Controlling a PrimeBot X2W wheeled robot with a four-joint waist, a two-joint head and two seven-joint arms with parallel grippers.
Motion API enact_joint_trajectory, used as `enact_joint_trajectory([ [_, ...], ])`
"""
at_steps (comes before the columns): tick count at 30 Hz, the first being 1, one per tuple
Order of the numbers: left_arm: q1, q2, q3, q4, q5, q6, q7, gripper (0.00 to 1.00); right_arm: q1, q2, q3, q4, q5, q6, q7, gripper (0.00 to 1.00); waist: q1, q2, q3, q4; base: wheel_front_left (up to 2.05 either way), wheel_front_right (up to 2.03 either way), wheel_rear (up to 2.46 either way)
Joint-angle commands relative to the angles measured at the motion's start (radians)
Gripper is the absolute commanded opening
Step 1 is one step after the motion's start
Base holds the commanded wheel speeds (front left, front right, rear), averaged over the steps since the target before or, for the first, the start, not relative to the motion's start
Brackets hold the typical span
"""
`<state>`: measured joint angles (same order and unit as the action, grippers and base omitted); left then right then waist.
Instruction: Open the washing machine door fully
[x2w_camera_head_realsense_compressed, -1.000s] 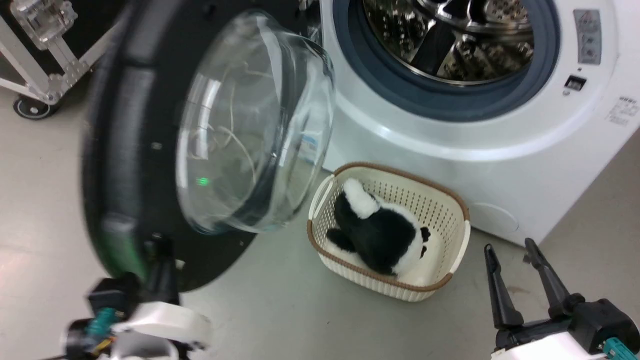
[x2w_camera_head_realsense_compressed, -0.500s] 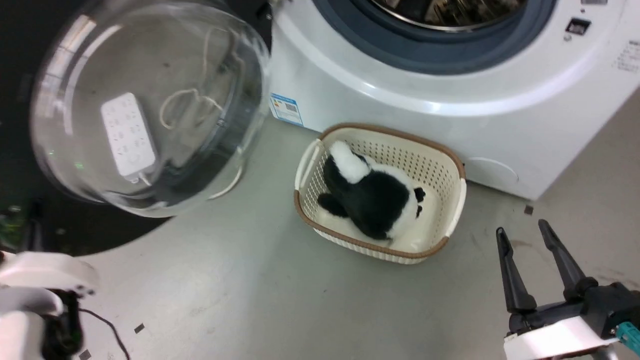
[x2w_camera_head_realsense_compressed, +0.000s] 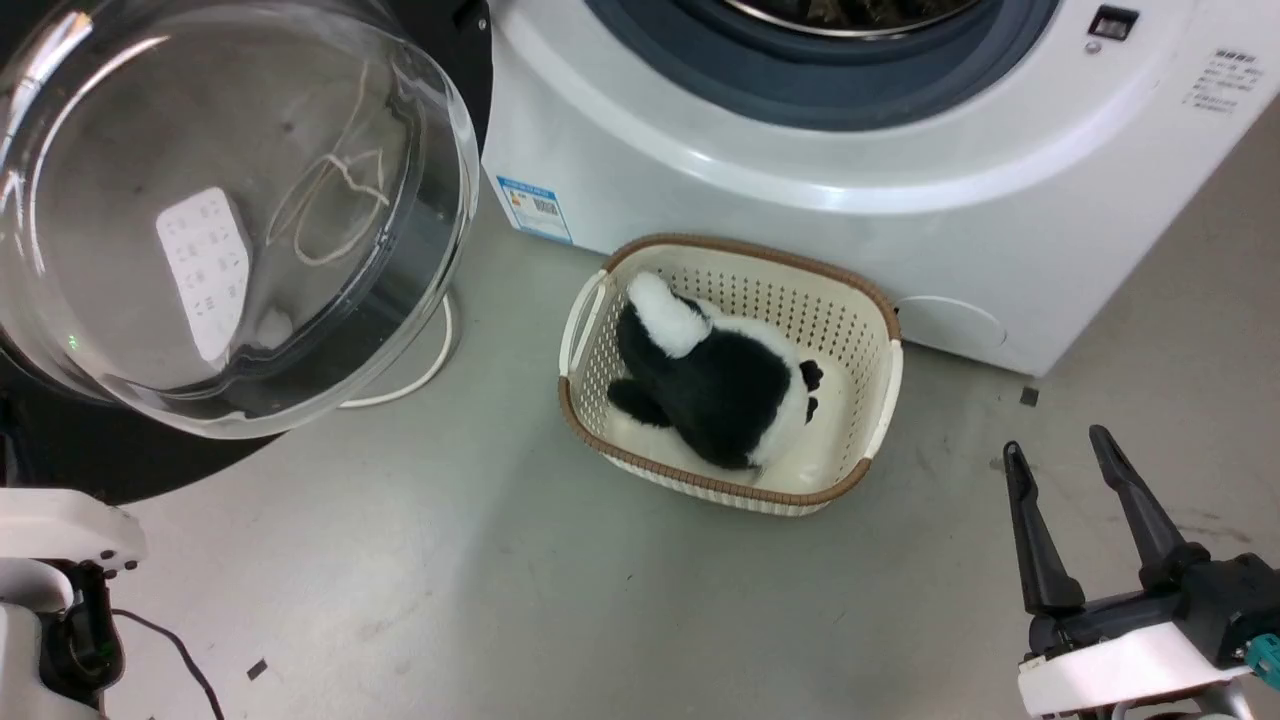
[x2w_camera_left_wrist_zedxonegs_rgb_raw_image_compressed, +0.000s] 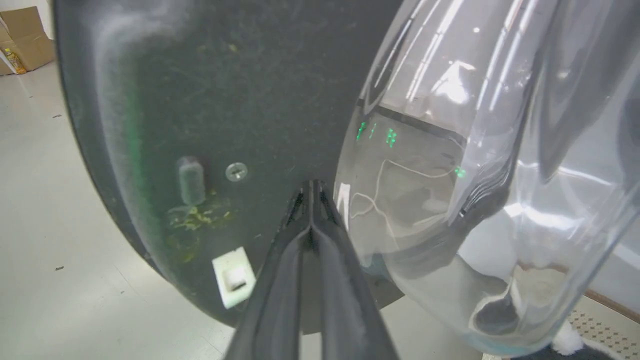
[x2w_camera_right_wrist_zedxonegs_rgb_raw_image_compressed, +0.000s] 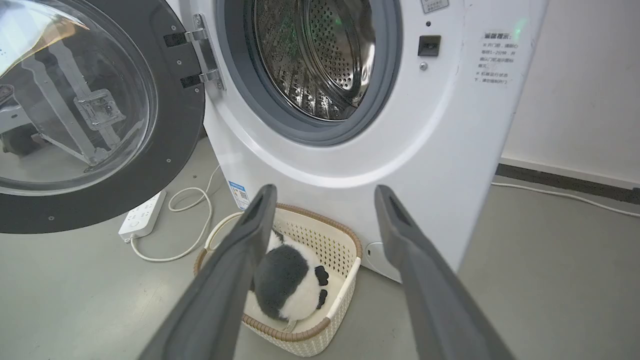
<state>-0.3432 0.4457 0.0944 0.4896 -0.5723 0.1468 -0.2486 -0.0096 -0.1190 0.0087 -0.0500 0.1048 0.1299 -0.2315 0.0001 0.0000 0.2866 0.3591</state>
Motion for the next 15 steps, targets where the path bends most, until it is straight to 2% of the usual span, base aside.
enact_joint_trajectory([
  [1,-0.008,-0.003,0.009,-0.002,0.009,-0.002,-0.01,0.0,-0.008,-0.004,-0.002,-0.002,-0.005,0.001,-0.005,1.0,-0.0001,0.0,-0.011,-0.003,0.0,0.0,0.0],
  [4,0.006,-0.022,0.024,-0.053,0.038,-0.005,-0.012,0.0,-0.007,0.0,-0.008,0.006,-0.003,0.001,-0.01,1.0,-0.0001,0.0,-0.04,-0.009,0.0,0.0,0.0],
  [6,0.024,-0.044,0.04,-0.125,0.07,-0.016,-0.013,1.0,-0.005,0.004,-0.015,0.012,-0.001,0.001,-0.014,1.0,-0.0001,0.0,-0.065,-0.015,0.0,0.0,0.0],
  [11,0.1,-0.136,0.038,-0.336,0.156,-0.053,-0.013,1.0,0.01,0.018,-0.033,0.021,-0.002,0.001,-0.021,1.0,-0.0001,0.0,-0.136,-0.046,0.0,0.0,0.0],
  [15,0.176,-0.212,-0.007,-0.449,0.202,-0.087,-0.013,1.0,0.023,0.032,-0.057,0.019,-0.009,0.001,-0.026,1.0,-0.0001,0.0,-0.183,-0.091,0.0,0.0,0.0],
])
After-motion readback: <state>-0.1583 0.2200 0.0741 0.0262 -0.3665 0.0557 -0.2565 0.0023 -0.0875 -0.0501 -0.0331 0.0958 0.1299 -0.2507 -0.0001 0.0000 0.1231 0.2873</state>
